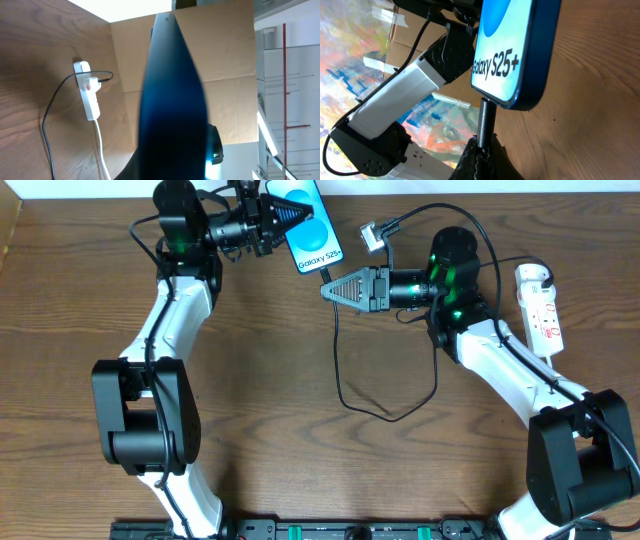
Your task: Plug charger to phone and switch on socket
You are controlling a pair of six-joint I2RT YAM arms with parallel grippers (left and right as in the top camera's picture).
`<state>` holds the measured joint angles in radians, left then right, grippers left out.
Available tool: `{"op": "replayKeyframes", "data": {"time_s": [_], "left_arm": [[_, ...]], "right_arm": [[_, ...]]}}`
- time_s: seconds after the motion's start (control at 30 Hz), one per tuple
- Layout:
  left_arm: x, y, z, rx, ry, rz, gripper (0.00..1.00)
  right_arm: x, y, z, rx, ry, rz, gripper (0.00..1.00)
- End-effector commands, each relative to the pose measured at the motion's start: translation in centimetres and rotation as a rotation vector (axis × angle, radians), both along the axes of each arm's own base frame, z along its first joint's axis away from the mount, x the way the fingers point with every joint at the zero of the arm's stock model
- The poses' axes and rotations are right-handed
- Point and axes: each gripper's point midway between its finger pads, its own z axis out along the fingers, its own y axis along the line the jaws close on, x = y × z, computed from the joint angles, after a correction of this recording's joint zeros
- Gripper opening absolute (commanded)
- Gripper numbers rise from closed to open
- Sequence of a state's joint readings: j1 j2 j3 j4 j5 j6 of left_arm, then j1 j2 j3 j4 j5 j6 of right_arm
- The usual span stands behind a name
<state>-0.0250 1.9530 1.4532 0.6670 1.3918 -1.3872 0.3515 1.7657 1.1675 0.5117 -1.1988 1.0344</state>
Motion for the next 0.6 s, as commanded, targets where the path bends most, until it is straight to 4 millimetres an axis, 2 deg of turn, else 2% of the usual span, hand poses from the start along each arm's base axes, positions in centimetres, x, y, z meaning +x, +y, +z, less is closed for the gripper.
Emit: {"op": "replayKeyframes", "data": {"time_s": [0.0,0.03,0.1,0.33,0.4,0.57], "left_arm": [[-4.5,-2.4,1.0,0.017,-0.043,-0.227,0.07],[-4.4,-2.3,1.0,0.017,-0.043,-0.223,0.07],[-4.2,-1.9,1.0,0.017,-0.042,-0.213,0.07],[-3.4,-0.2,1.0,0.017,-0.039,-0.173,0.07],[-3.2,0.4,1.0,0.018,-0.039,-0.161,0.07],[-2.9,1.2,1.0,0.021,-0.057,-0.143,0.07]], "right_arm": [[3.6,-1.4,1.5,0.007,-0.049,-0.2,0.01],[3.4,-1.3,1.5,0.007,-0.049,-0.194,0.01],[3.1,-1.2,1.5,0.009,-0.05,-0.172,0.09],[1.3,-1.0,1.6,0.016,-0.046,-0.069,0.14],[0.8,-0.9,1.7,0.018,-0.043,-0.042,0.2],[0.8,-1.6,1.7,0.019,-0.043,-0.024,0.43]]}}
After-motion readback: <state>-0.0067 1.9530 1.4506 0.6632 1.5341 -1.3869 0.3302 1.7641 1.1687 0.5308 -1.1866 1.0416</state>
